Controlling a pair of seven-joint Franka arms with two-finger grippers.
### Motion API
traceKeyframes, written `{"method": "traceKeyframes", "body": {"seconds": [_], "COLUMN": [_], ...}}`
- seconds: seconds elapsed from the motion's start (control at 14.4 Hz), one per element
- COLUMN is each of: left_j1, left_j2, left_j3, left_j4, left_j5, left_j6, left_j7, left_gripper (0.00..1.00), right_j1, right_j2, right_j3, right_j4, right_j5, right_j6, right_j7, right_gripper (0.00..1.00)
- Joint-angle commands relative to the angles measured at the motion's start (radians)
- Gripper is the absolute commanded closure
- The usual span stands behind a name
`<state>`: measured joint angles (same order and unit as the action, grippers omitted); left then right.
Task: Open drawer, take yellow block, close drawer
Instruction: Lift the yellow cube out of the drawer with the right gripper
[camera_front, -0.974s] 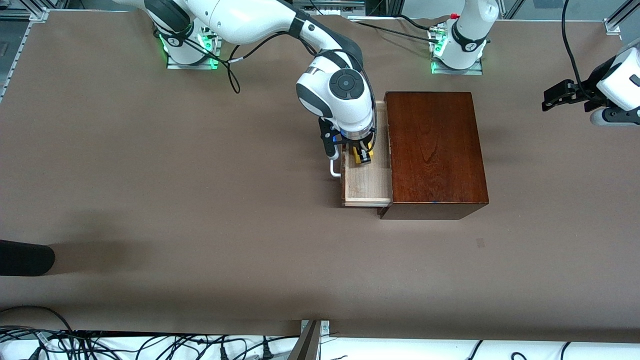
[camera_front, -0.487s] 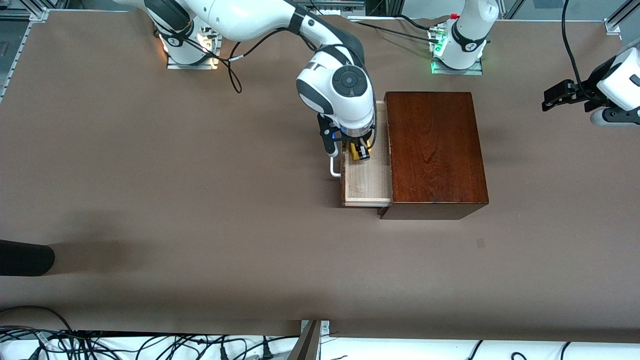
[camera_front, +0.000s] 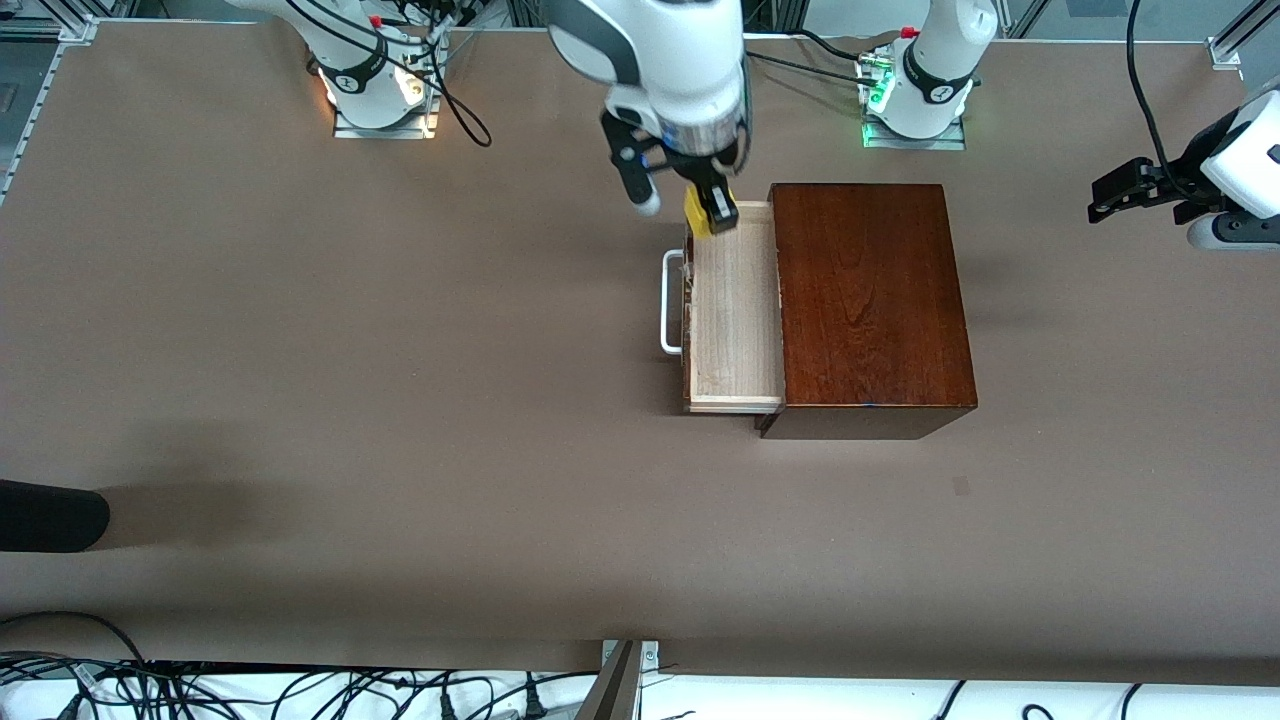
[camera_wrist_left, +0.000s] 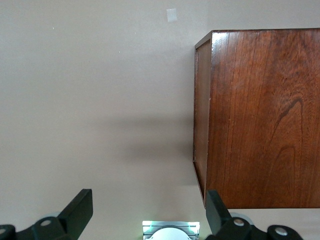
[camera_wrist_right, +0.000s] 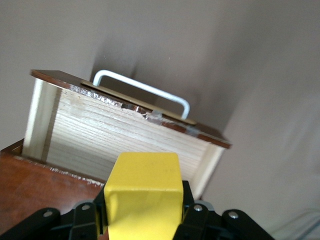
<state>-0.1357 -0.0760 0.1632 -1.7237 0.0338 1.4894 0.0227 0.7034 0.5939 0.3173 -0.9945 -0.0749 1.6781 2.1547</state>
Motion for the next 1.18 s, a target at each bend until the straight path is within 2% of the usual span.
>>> {"method": "traceKeyframes", "body": {"seconds": [0.0, 0.21, 0.35, 0.56, 0.7, 0.83, 1.11], "left_j1": [0.001, -0.002, 0.005, -0.008, -0.010, -0.010, -0.012], "left_j2": [0.030, 0.039, 0.038, 0.074, 0.108, 0.116, 0.120], "left_j3": [-0.007, -0.008, -0.007, -0.022, -0.083, -0.146, -0.279], "left_j4": [0.035, 0.047, 0.055, 0.133, 0.197, 0.220, 0.220], "left_j5": [-0.026, -0.026, -0.049, -0.055, -0.055, -0.058, -0.060], "left_j6": [-0.014, -0.015, -0.015, -0.066, -0.128, -0.147, -0.147], "left_j7": [0.003, 0.003, 0.005, -0.012, -0.126, -0.211, -0.430], "left_gripper": [0.00, 0.00, 0.00, 0.00, 0.00, 0.00, 0.00], "right_j1": [-0.048, -0.146, -0.153, -0.153, -0.151, -0.151, -0.151], "right_j2": [-0.106, -0.179, -0.283, -0.443, -0.547, -0.609, -0.648], "right_j3": [-0.006, -0.035, -0.150, -0.299, -0.384, -0.460, -0.619], "right_j4": [-0.045, -0.081, -0.200, -0.425, -0.580, -0.683, -0.811], "right_j5": [0.035, 0.049, 0.050, 0.050, 0.049, 0.047, 0.044], "right_j6": [-0.136, -0.292, -0.320, -0.278, -0.207, -0.150, -0.049], "right_j7": [-0.228, -0.569, -0.871, -1.209, -1.407, -1.560, -1.873], "right_gripper": [1.00, 1.00, 1.00, 1.00, 1.00, 1.00, 1.00]}}
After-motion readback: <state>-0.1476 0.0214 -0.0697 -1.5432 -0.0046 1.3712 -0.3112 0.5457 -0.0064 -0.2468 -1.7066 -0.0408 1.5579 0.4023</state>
